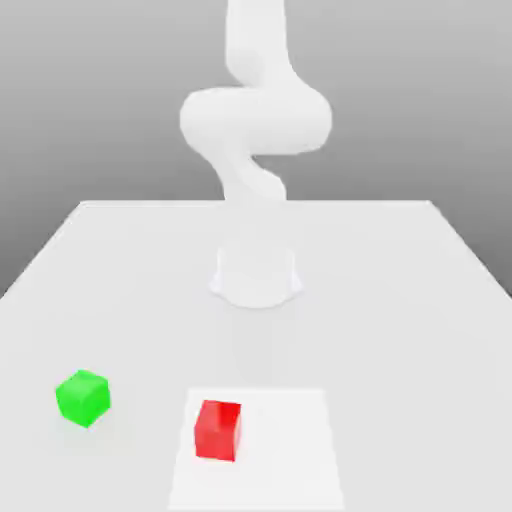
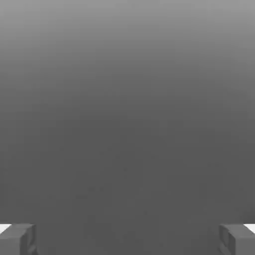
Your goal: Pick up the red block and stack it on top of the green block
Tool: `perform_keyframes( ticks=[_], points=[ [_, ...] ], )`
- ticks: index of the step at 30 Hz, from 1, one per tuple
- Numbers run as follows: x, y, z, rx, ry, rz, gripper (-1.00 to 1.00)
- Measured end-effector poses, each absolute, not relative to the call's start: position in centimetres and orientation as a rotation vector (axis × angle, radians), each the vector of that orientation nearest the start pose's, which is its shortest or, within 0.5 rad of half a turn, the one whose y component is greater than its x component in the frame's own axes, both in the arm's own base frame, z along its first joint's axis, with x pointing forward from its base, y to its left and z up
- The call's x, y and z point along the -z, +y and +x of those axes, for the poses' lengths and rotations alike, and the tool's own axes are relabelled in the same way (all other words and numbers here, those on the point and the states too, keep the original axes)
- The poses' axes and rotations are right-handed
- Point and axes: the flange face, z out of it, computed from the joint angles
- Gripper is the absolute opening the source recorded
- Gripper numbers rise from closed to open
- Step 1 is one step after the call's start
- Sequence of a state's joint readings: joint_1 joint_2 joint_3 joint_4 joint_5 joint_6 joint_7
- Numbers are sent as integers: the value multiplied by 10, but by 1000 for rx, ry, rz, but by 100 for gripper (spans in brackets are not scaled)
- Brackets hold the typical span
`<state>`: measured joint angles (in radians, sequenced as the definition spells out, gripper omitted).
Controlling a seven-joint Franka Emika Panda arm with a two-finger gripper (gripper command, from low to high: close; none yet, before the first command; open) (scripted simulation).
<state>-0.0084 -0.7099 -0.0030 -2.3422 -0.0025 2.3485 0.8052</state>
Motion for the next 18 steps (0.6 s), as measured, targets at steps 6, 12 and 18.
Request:
perform_keyframes(
  ticks=[6, 12, 18],
  points=[
    [-530, -19, 441, 688, 1188, -2612, 0],
    [-396, -33, 456, 428, 1292, -2706, 0],
    [-269, -45, 432, 149, 1392, -2770, 0]
  ],
)
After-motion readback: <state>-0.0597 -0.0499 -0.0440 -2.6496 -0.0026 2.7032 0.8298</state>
